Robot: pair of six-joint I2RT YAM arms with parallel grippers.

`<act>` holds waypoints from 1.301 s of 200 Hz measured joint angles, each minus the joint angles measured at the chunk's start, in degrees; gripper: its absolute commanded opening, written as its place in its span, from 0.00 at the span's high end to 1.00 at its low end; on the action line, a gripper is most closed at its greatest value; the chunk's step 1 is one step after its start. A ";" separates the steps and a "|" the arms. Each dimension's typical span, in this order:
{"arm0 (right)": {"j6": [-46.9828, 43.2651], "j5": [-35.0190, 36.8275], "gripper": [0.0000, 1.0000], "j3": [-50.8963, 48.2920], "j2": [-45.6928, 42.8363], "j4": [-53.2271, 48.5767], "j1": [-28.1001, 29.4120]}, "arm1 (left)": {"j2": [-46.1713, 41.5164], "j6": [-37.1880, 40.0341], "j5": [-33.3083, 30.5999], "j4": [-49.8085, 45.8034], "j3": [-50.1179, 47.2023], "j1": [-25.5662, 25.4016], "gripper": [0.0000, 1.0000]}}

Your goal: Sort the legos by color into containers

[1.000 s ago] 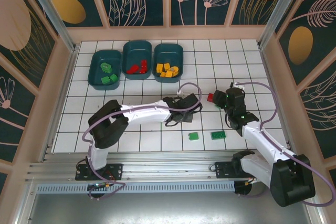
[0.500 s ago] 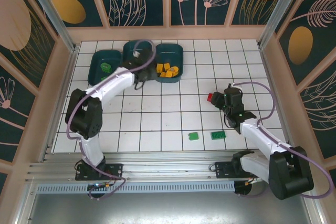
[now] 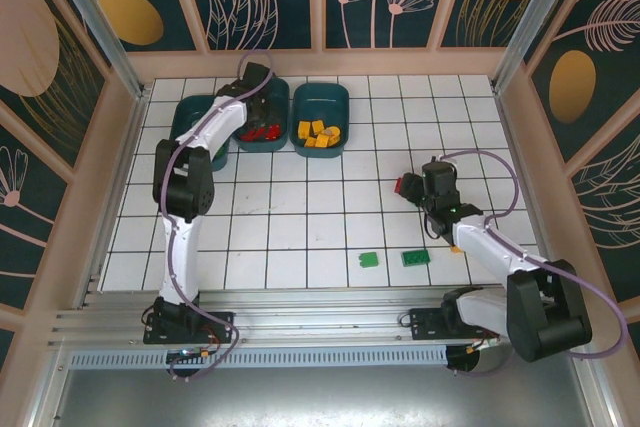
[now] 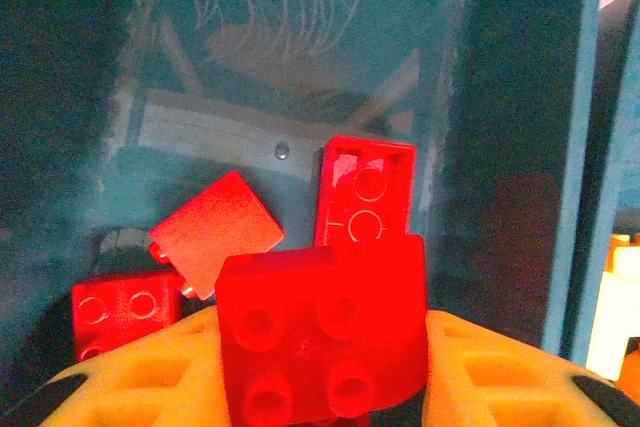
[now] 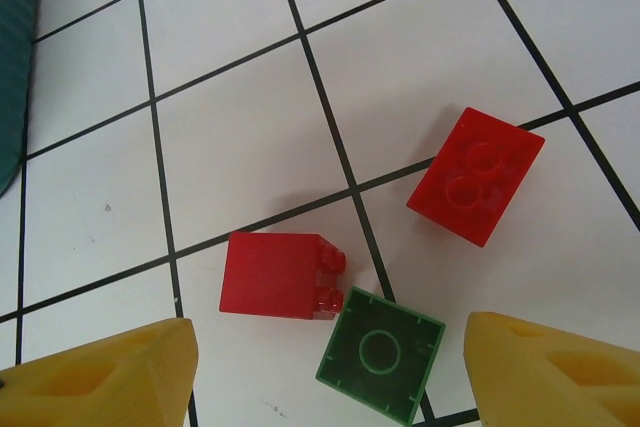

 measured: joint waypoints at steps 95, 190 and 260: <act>0.72 1.49 0.22 1.84 2.01 -2.80 0.00 | -10.51 -0.26 6.08 3.34 -8.39 1.40 0.05; 3.13 0.42 0.34 1.97 6.16 -3.32 -0.31 | -54.99 -11.80 17.70 31.34 -65.94 1.40 0.02; 3.02 1.55 0.45 1.99 12.20 -1.40 -0.57 | -60.02 -13.88 19.85 33.97 -71.69 1.40 0.03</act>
